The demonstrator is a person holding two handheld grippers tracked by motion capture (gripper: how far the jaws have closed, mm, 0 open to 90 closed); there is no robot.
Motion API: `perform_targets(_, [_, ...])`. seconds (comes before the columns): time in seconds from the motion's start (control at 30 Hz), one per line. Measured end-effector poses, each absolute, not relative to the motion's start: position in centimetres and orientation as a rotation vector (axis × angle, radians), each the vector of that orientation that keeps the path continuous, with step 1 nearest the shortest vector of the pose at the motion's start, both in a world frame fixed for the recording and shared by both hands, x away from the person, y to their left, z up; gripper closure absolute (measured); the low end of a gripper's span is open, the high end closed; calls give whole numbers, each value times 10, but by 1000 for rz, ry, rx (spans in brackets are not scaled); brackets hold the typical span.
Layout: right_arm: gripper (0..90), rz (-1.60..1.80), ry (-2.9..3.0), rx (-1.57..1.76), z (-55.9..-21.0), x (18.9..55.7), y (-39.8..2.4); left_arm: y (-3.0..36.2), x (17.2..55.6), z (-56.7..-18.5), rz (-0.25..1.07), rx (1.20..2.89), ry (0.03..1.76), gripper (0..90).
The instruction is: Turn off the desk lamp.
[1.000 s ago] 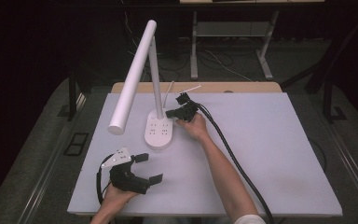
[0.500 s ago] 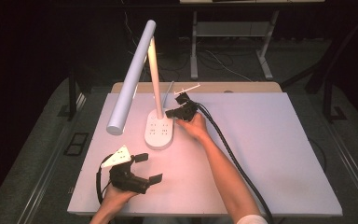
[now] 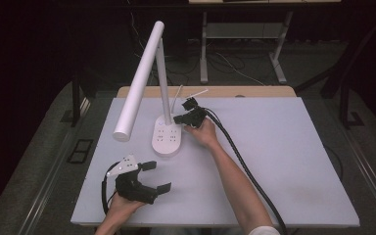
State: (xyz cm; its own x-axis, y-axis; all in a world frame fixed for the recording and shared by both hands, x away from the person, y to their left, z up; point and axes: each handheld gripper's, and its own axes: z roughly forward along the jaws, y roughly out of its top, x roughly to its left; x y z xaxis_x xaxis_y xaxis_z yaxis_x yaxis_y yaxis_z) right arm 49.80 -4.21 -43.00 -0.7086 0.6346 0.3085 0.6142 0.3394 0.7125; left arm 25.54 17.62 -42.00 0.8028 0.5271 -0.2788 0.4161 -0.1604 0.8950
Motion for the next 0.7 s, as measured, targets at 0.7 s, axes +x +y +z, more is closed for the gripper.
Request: perform_targets(0.7, [900,1358,2561,1192,-431,497,-40,176,255,-420,117,1790,726,0])
